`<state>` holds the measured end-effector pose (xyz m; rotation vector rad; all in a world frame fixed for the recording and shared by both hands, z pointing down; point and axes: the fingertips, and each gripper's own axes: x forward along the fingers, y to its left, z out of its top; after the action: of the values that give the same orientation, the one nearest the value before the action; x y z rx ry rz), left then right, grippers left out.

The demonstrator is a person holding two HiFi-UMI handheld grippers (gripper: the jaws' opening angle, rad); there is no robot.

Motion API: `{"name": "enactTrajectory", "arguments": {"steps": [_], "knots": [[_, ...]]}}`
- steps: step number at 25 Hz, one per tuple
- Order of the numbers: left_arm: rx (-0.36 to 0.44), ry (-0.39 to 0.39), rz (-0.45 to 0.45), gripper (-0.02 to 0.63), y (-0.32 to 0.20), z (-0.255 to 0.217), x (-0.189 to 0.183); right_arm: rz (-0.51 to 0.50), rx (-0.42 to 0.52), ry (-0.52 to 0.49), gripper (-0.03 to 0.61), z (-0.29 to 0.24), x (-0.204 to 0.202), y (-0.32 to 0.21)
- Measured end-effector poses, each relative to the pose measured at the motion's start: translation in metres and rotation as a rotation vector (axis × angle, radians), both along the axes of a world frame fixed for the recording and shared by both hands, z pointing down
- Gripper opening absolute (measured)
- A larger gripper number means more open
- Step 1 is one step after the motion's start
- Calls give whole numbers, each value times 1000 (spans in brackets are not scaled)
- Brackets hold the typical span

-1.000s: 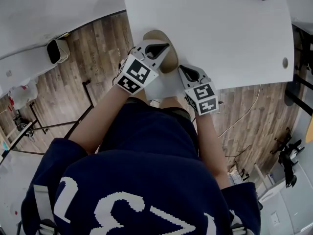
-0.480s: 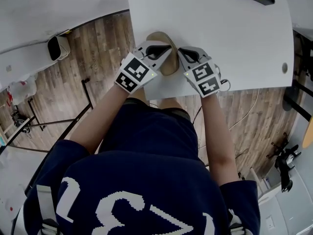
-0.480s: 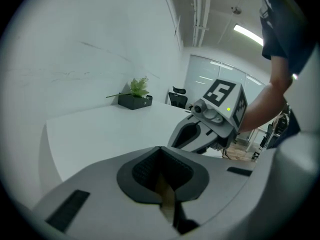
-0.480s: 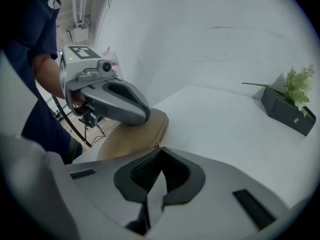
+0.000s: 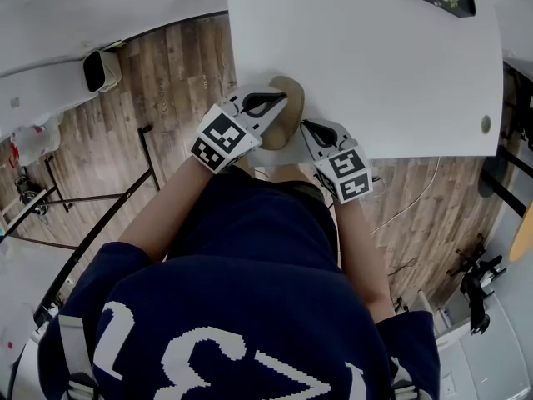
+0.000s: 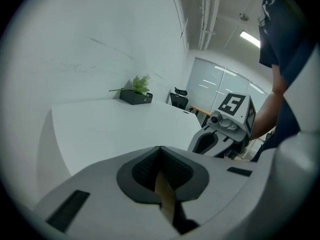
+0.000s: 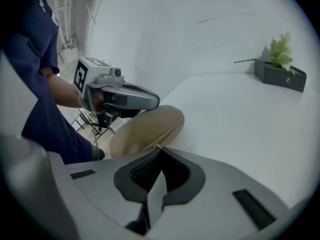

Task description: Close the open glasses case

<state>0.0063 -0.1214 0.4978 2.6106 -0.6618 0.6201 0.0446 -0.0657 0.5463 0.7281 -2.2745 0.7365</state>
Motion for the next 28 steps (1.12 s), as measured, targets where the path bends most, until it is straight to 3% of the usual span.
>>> {"name": "enactTrajectory", "arguments": {"steps": [7, 11, 16, 19, 23, 25, 28], "knots": [[-7, 5, 12, 12, 0, 0, 2, -71, 90, 50, 21, 4, -2, -77], [-35, -29, 67, 12, -1, 0, 8, -117, 99, 78, 21, 0, 1, -81], [-49, -122, 145, 12, 6, 7, 12, 14, 44, 110, 21, 3, 47, -43], [-72, -74, 173, 12, 16, -10, 22, 124, -19, 87, 21, 6, 66, -15], [-217, -42, 285, 12, 56, -14, 51, 256, -87, 26, 21, 5, 71, 7], [-269, -69, 329, 12, 74, -6, 57, 274, -103, 1, 21, 3, 67, 17], [-268, -76, 335, 12, 82, -1, 58, 226, -92, 9, 21, 1, 65, 27]]}}
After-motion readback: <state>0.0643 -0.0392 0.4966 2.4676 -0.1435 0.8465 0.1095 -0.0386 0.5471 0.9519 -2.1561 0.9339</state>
